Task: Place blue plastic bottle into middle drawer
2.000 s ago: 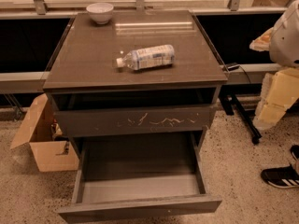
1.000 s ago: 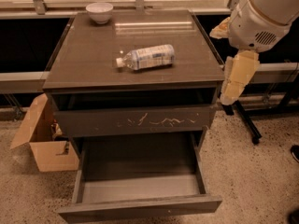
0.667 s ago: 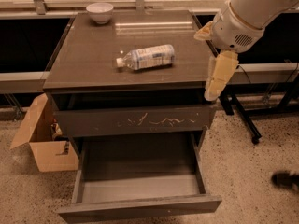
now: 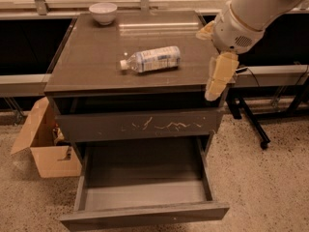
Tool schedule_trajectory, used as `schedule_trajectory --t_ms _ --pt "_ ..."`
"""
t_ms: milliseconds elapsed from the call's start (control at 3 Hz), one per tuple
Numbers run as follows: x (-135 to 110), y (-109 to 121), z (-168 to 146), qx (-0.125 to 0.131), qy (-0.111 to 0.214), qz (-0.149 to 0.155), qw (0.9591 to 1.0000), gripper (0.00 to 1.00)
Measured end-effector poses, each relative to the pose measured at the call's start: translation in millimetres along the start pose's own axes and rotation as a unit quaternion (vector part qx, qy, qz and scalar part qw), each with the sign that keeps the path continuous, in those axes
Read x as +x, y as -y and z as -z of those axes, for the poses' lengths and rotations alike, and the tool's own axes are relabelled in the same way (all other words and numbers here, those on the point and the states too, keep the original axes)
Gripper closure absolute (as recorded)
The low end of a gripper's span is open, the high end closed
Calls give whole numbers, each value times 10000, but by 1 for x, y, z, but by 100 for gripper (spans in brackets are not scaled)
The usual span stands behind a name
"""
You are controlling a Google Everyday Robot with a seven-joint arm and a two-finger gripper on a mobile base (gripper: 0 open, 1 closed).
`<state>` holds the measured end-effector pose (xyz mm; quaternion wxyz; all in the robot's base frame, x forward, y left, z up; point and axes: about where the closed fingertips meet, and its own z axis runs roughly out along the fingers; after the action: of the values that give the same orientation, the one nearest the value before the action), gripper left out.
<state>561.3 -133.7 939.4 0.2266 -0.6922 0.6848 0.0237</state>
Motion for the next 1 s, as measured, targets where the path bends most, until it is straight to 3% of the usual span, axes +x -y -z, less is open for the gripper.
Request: schedule_trajectory --t_ms 333,667,1000 --pt "-16 42 -27 283 230 442 9984 0" --pt "-22 63 -43 368 411 625 9965 0" --pt "-38 89 -75 224 876 701 9934 0"
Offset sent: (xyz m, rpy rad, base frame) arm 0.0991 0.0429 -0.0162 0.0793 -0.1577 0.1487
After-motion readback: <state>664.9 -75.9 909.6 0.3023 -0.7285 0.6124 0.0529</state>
